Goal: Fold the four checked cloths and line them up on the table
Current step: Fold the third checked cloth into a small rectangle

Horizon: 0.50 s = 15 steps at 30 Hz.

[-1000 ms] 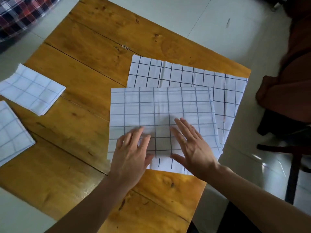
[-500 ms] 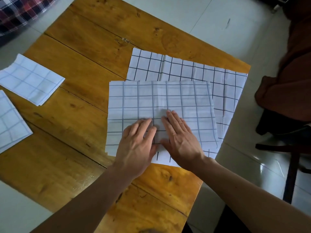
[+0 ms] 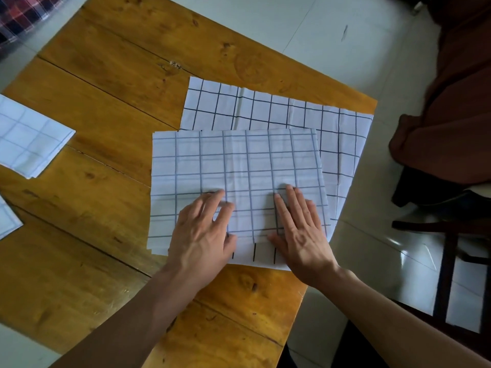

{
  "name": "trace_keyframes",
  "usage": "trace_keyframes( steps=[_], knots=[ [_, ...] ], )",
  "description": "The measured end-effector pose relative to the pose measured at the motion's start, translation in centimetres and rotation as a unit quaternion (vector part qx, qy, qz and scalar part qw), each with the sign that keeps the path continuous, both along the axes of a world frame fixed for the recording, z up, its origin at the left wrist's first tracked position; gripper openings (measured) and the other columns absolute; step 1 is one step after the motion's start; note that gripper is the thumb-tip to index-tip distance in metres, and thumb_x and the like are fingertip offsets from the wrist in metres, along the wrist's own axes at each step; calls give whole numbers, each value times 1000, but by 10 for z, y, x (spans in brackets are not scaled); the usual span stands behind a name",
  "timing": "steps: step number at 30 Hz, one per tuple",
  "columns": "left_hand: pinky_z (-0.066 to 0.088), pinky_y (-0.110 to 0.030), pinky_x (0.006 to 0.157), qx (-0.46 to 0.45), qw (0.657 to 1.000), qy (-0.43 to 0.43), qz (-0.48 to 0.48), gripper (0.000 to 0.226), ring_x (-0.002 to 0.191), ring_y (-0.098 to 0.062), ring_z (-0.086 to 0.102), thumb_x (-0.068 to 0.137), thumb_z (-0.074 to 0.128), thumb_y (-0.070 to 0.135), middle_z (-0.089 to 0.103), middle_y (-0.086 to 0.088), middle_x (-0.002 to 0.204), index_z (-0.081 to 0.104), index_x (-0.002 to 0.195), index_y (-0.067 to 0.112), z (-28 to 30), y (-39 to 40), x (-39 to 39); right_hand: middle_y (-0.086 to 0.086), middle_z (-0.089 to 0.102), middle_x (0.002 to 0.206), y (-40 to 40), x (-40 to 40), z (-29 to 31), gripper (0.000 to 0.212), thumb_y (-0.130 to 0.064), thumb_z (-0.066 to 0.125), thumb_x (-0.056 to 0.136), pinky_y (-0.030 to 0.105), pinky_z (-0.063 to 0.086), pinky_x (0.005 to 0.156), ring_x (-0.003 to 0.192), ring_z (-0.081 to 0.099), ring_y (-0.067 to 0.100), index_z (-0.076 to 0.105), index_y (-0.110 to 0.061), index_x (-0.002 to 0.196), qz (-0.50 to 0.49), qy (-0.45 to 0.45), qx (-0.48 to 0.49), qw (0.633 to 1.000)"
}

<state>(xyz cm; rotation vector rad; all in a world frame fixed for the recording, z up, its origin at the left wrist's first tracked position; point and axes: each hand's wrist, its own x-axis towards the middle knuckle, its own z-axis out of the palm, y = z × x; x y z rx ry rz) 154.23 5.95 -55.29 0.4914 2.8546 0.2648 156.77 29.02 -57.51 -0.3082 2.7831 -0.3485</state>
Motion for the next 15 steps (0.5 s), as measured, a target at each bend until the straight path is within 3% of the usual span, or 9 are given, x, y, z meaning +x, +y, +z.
trace_keyframes(
  steps=[9, 15],
  knots=[
    [43, -42, 104, -4, 1000, -4, -17, 56, 133, -25, 42, 84, 66, 41, 39, -4, 152, 51, 135, 23, -1, -9, 0, 1, -23, 162, 8, 4, 2, 72, -57, 20, 101, 38, -14, 120, 150, -21, 20, -7, -22, 157, -14, -11, 7, 1000],
    [45, -46, 102, -14, 1000, 4, -21, 58, 135, -27, 41, 86, 66, 42, 38, -6, 154, 50, 139, 25, -5, -37, 2, 2, -24, 162, 27, 1, 5, 65, -53, 15, 100, 45, -3, 122, 149, -23, 19, -13, -32, 155, 21, -34, 23, 999]
  ],
)
